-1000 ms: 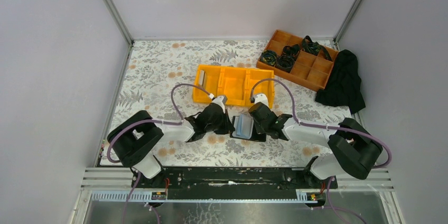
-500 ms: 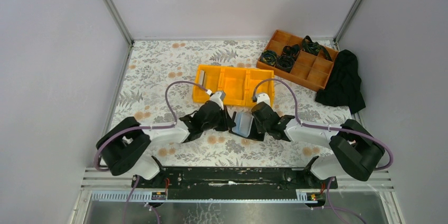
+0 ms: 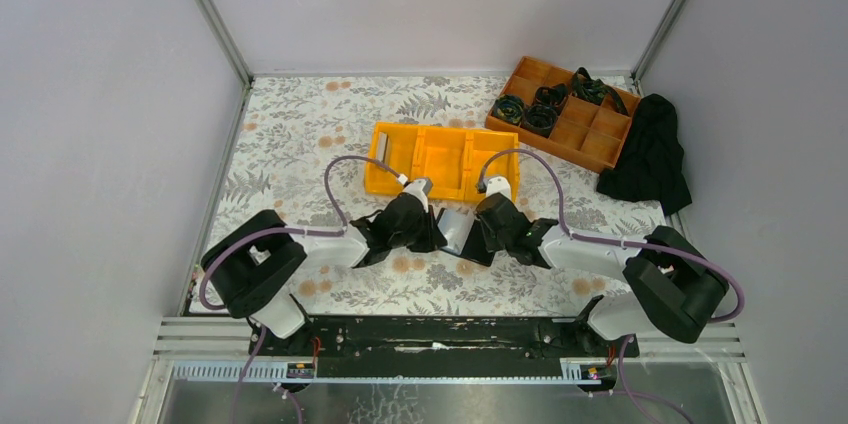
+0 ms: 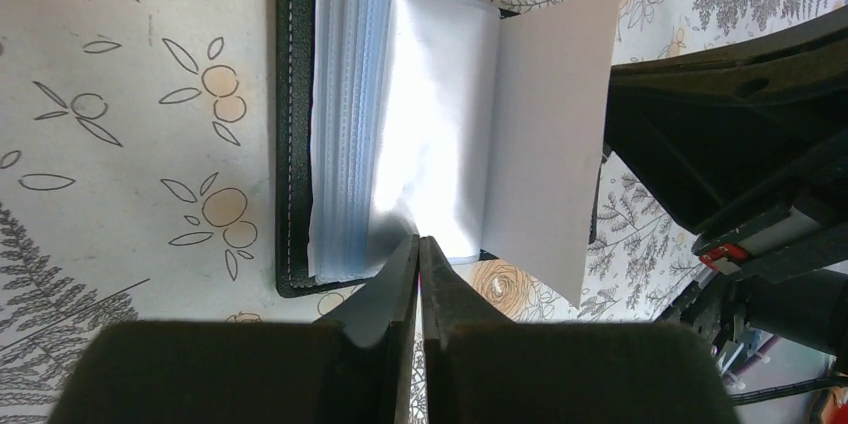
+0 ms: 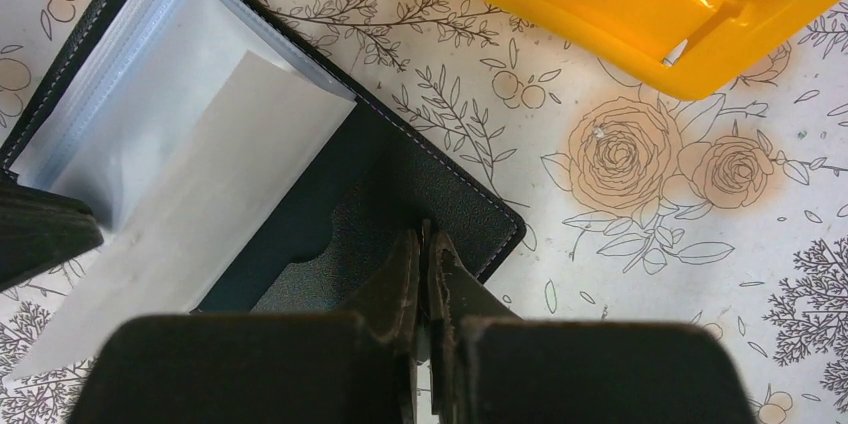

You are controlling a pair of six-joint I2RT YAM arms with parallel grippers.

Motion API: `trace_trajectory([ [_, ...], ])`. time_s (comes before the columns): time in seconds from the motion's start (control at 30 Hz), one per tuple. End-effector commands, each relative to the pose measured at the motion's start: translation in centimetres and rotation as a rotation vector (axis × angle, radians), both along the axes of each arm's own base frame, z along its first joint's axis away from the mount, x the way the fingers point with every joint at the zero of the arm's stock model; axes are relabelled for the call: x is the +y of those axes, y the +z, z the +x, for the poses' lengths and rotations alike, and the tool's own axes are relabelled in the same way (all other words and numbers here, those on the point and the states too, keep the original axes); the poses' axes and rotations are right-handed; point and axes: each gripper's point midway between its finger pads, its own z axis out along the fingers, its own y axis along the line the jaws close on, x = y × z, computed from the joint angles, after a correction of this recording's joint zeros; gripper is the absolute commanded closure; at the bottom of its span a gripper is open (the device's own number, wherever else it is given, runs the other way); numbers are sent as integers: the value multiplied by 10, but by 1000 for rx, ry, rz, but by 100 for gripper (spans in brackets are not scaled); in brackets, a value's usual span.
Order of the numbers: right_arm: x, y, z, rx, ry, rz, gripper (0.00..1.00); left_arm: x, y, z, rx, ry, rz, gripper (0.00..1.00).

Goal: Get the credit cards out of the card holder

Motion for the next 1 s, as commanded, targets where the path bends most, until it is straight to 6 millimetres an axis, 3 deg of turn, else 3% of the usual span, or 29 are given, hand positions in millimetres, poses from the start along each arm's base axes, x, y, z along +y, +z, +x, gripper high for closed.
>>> trace_trajectory([
  [0.0, 1, 8, 6, -36, -10, 38, 100, 2, 17, 18, -82, 49, 10, 92],
  [0.33, -4, 4, 2, -30, -8, 40, 100, 26, 28, 44, -141, 114, 58, 89],
  [0.63, -6, 3, 2, -30, -8, 42, 100, 9, 9, 38, -84, 52, 22, 90],
  [0.77, -6, 2, 2, -28, -7, 45, 100, 10, -2, 37, -62, 56, 36, 90],
  [0.97, -6, -1, 2, -20, -4, 44, 100, 0, 3, 32, -48, 20, -16, 91],
])
